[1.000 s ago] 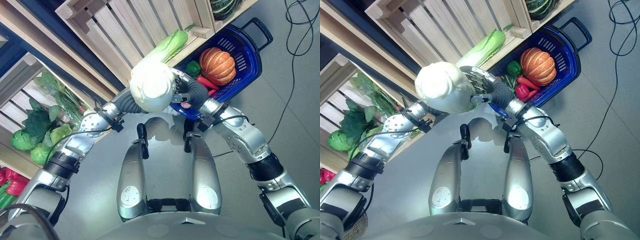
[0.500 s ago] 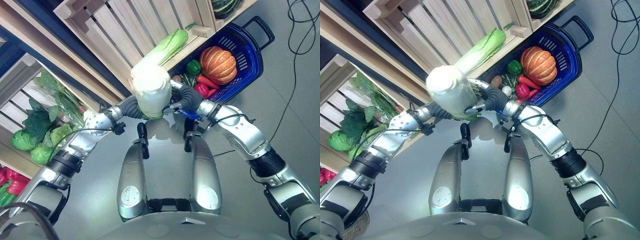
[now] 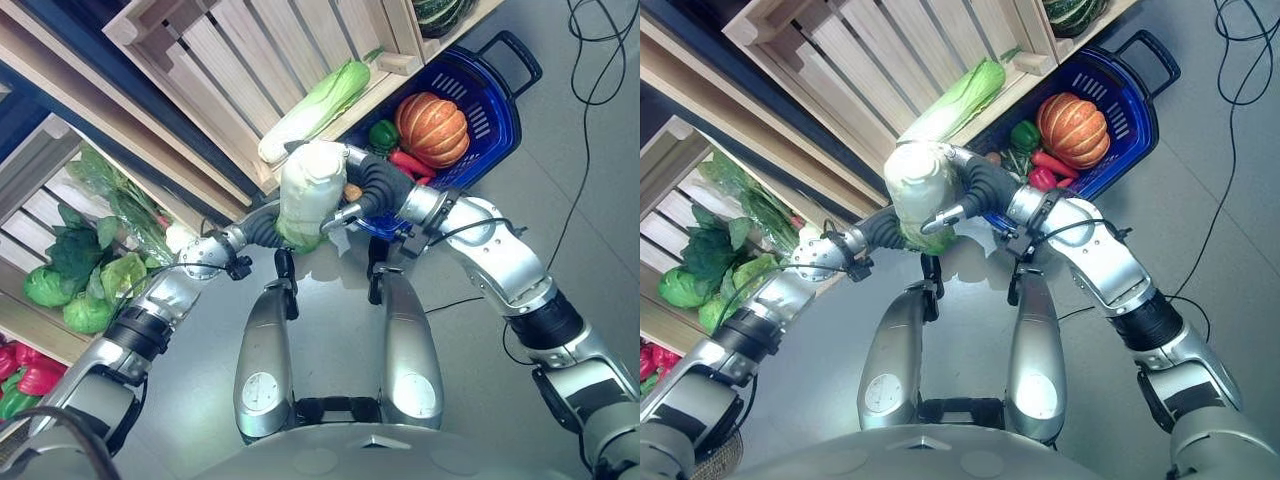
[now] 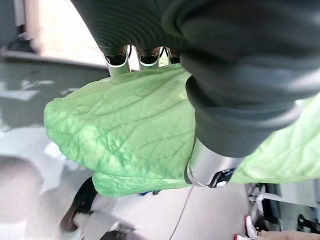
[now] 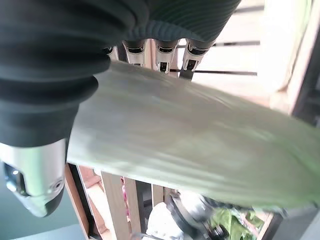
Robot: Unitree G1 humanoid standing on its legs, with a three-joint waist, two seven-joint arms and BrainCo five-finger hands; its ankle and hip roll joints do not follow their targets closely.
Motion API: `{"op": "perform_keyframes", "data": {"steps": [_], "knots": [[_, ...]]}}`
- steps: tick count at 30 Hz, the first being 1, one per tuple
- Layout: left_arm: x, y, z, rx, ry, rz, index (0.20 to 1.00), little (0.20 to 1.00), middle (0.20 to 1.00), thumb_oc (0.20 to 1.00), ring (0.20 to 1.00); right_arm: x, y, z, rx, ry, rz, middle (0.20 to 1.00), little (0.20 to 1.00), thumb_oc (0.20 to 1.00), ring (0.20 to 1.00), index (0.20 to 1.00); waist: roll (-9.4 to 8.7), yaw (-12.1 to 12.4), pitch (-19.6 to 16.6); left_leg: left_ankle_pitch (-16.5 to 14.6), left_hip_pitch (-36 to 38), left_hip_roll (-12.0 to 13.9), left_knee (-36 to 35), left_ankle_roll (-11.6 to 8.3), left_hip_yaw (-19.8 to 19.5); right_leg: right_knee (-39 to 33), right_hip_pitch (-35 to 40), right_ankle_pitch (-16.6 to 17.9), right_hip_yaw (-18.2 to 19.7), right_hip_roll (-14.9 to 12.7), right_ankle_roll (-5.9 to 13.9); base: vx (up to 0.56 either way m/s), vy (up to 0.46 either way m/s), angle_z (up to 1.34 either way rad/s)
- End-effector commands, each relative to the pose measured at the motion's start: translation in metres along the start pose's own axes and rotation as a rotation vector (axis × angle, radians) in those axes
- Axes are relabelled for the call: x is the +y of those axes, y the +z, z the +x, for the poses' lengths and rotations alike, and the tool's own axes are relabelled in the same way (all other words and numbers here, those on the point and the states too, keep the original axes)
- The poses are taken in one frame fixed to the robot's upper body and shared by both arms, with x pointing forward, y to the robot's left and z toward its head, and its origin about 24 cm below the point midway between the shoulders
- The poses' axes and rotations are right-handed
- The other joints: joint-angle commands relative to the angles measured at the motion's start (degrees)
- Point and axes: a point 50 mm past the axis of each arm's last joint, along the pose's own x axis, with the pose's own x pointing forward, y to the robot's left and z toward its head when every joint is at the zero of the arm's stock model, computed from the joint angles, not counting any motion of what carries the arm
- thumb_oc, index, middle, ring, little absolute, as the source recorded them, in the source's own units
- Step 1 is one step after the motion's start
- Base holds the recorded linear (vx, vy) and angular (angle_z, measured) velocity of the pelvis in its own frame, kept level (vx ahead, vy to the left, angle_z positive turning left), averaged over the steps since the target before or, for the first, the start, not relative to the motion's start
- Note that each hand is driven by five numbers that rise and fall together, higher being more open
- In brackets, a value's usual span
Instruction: Pick up fruits and vegetables into the basket
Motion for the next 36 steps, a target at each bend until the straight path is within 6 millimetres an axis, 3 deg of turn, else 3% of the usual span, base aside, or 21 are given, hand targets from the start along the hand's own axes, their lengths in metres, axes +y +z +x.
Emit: {"op": "perform_keyframes", "data": {"steps": [1,2,3,13,16,24,25,26,27,36], "knots": [[-0.002,0.011,-0.001,-0.073,0.041,-0.012,0.200,0.200,0.200,0.200,0.200,0.015,0.043,0.001,-0.203,0.101,-0.027,1.000,1.000,1.000,1.000,1.000,0.36,-1.74,-2.45,-1.63,-0.51,-2.00,-0.34,3.93,2.68,-1.81,3.31,-2.83,-0.59,1.06,2.52,-0.01,0.015,-0.08],[-0.004,0.007,-0.002,-0.063,0.042,-0.023,0.200,0.200,0.200,0.200,0.200,0.016,0.041,0.001,-0.200,0.106,-0.003,0.347,0.347,0.347,0.347,0.347,0.41,-1.87,-2.45,-1.64,-0.44,-1.94,-0.41,3.90,2.71,-1.80,3.26,-2.86,-0.49,1.07,2.51,-0.01,0.014,-0.07],[-0.005,0.006,-0.002,-0.060,0.042,-0.027,0.200,0.200,0.200,0.200,0.200,0.016,0.041,0.001,-0.200,0.105,0.004,0.200,0.200,0.200,0.200,0.200,0.44,-1.89,-2.45,-1.61,-0.41,-1.95,-0.47,3.90,2.67,-1.80,3.28,-2.88,-0.48,1.07,2.52,-0.01,0.019,-0.06],[-0.027,-0.010,-0.002,-0.005,0.027,-0.104,0.200,0.200,0.200,0.200,0.200,0.017,0.022,0.002,-0.134,0.048,0.073,0.200,0.200,0.200,0.200,0.200,0.95,-2.31,-2.45,-1.20,-0.40,-1.82,-1.41,3.84,2.93,-2.30,3.07,-2.84,-0.65,0.92,2.41,-0.01,-0.004,-0.03],[-0.028,-0.013,-0.005,0.000,0.033,-0.107,0.200,0.200,0.200,0.200,0.200,0.017,0.019,0.000,-0.123,0.046,0.091,0.200,0.200,0.200,0.200,0.200,0.99,-2.33,-2.45,-1.07,-0.62,-1.76,-1.52,3.77,2.91,-2.16,2.79,-2.86,-0.75,0.97,2.42,0.00,0.000,0.00],[-0.021,-0.006,-0.008,-0.065,0.090,-0.093,0.200,0.200,0.200,0.200,0.200,0.025,-0.011,-0.010,-0.062,0.046,0.268,0.200,0.200,0.200,0.200,0.200,1.06,-2.33,-2.44,-0.35,-1.48,-1.81,-2.11,3.93,2.63,-1.65,1.78,-2.95,-1.45,1.20,2.36,-0.02,-0.013,0.00],[-0.021,-0.004,-0.006,-0.070,0.093,-0.093,0.360,0.360,0.360,0.360,0.360,0.025,-0.013,-0.011,-0.059,0.036,0.270,0.200,0.200,0.200,0.200,0.200,1.05,-2.37,-2.44,-0.24,-1.47,-1.82,-2.27,3.95,2.65,-1.68,1.79,-2.93,-1.55,1.22,2.34,0.00,0.000,0.00],[-0.021,-0.004,-0.006,-0.071,0.098,-0.099,0.583,0.583,0.583,0.583,0.583,0.024,-0.015,-0.013,-0.060,0.021,0.273,0.200,0.200,0.200,0.200,0.200,1.08,-2.43,-2.44,-0.17,-1.38,-1.82,-2.38,3.96,2.69,-1.73,1.87,-2.92,-1.59,1.24,2.33,0.00,0.000,0.00],[-0.020,-0.004,-0.006,-0.072,0.094,-0.106,1.000,1.000,1.000,1.000,1.000,0.023,-0.016,-0.014,-0.065,0.006,0.273,0.200,0.200,0.200,0.200,0.200,1.08,-2.48,-2.44,-0.09,-1.29,-1.81,-2.51,3.97,2.75,-1.80,1.97,-2.91,-1.65,1.24,2.33,0.00,0.000,0.00],[-0.016,-0.019,-0.010,0.031,0.120,-0.230,1.000,1.000,1.000,1.000,1.000,-0.015,0.004,-0.035,-0.194,-0.248,0.182,0.200,0.200,0.200,0.200,0.200,1.22,-3.54,-2.44,0.06,-1.16,-1.15,-2.89,3.75,3.93,-1.47,1.81,-3.07,-2.25,1.47,2.37,0.00,0.000,0.00]]}}
